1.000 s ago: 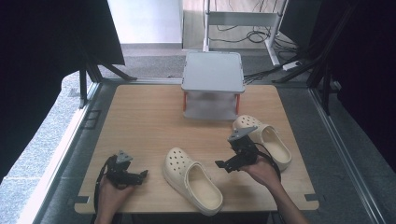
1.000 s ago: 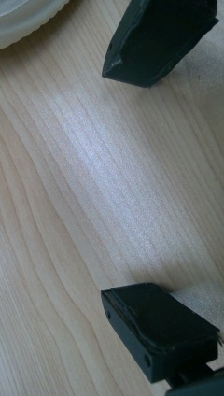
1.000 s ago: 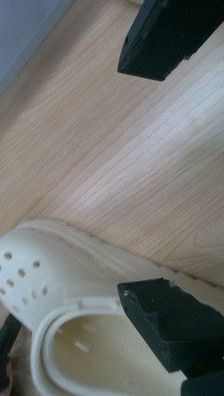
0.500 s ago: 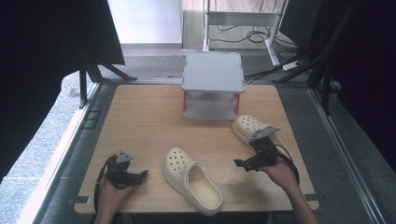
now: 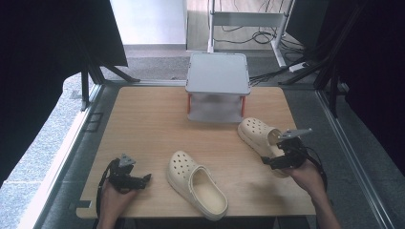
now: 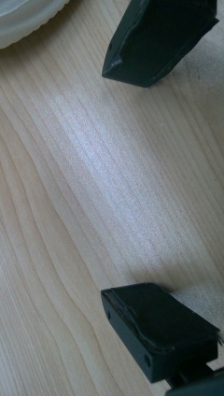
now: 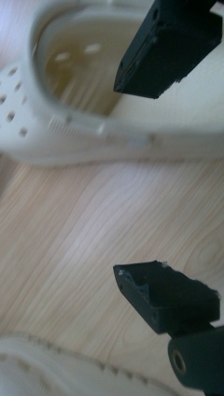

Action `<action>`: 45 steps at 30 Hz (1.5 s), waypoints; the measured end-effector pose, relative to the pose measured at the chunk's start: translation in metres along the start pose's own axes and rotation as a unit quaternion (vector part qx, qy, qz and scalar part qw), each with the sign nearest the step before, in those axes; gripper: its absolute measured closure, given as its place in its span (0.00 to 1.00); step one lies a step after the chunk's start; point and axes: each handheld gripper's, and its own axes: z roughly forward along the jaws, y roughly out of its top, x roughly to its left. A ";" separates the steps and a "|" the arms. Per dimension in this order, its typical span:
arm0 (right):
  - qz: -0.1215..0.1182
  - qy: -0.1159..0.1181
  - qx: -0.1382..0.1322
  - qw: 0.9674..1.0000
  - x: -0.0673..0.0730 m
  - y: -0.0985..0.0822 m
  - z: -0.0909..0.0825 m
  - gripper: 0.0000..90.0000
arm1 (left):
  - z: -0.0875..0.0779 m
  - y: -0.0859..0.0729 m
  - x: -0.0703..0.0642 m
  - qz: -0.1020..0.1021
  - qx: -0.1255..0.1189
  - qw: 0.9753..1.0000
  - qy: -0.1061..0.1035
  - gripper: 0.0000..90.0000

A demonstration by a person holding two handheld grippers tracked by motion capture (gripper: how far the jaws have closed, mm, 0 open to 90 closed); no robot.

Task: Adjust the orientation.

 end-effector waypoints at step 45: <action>-0.049 0.024 0.010 0.998 0.021 0.046 0.033 0.85 | 0.000 0.000 0.000 0.001 0.000 1.000 0.001 0.00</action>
